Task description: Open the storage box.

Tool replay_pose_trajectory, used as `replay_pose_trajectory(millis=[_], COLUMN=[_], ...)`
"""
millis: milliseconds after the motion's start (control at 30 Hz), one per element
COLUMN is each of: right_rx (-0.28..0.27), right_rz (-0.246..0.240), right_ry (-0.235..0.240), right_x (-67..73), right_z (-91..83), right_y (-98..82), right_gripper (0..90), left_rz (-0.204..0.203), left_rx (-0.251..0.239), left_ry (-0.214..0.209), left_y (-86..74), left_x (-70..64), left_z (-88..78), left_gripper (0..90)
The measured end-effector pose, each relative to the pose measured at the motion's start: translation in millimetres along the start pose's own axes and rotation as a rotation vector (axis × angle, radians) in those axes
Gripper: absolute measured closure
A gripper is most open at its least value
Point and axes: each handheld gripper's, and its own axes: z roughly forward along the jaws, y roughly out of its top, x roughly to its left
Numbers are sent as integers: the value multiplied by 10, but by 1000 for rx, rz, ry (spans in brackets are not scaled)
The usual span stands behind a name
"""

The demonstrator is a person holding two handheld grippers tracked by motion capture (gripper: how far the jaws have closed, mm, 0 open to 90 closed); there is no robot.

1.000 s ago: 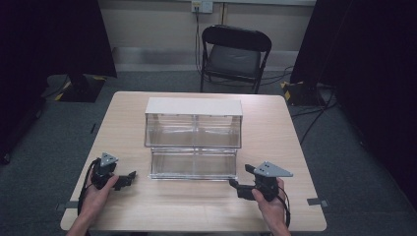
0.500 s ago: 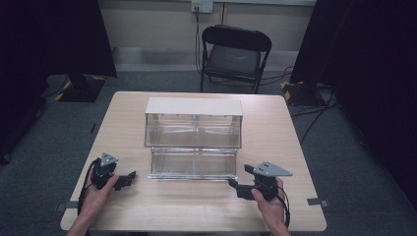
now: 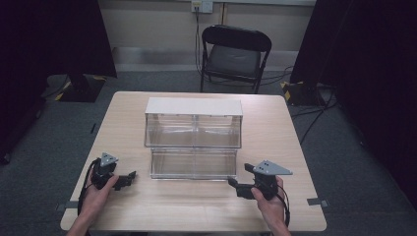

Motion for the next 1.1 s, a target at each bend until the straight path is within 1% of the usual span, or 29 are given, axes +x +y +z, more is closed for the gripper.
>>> replay_pose_trajectory(millis=[133,367,433,600,767,833,900,1100], right_rx=[6,-5,-7,-1,-6,5,6,13], right_rz=[-8,-1,-4,-2,-12,-21,-18,-25], right_ry=[1,1,-5,9,-7,-5,-2,-12], right_x=[-1,-4,-5,-2,11,9,0,-13], right_z=[14,7,11,26,53,55,47,37], right_y=[6,41,53,67,83,93,101,109], right_gripper=[165,141,141,141,143,142,142,142], left_rz=[0,1,0,0,1,0,0,0], left_rx=[0,0,0,0,0,0,0,0], left_ry=[1,1,1,0,1,0,0,0], left_y=[0,0,0,0,0,0,0,0], left_x=[0,0,0,0,0,0,0,1], left_z=[0,0,0,0,0,0,0,0], left_gripper=[63,63,63,62,63,63,62,63])
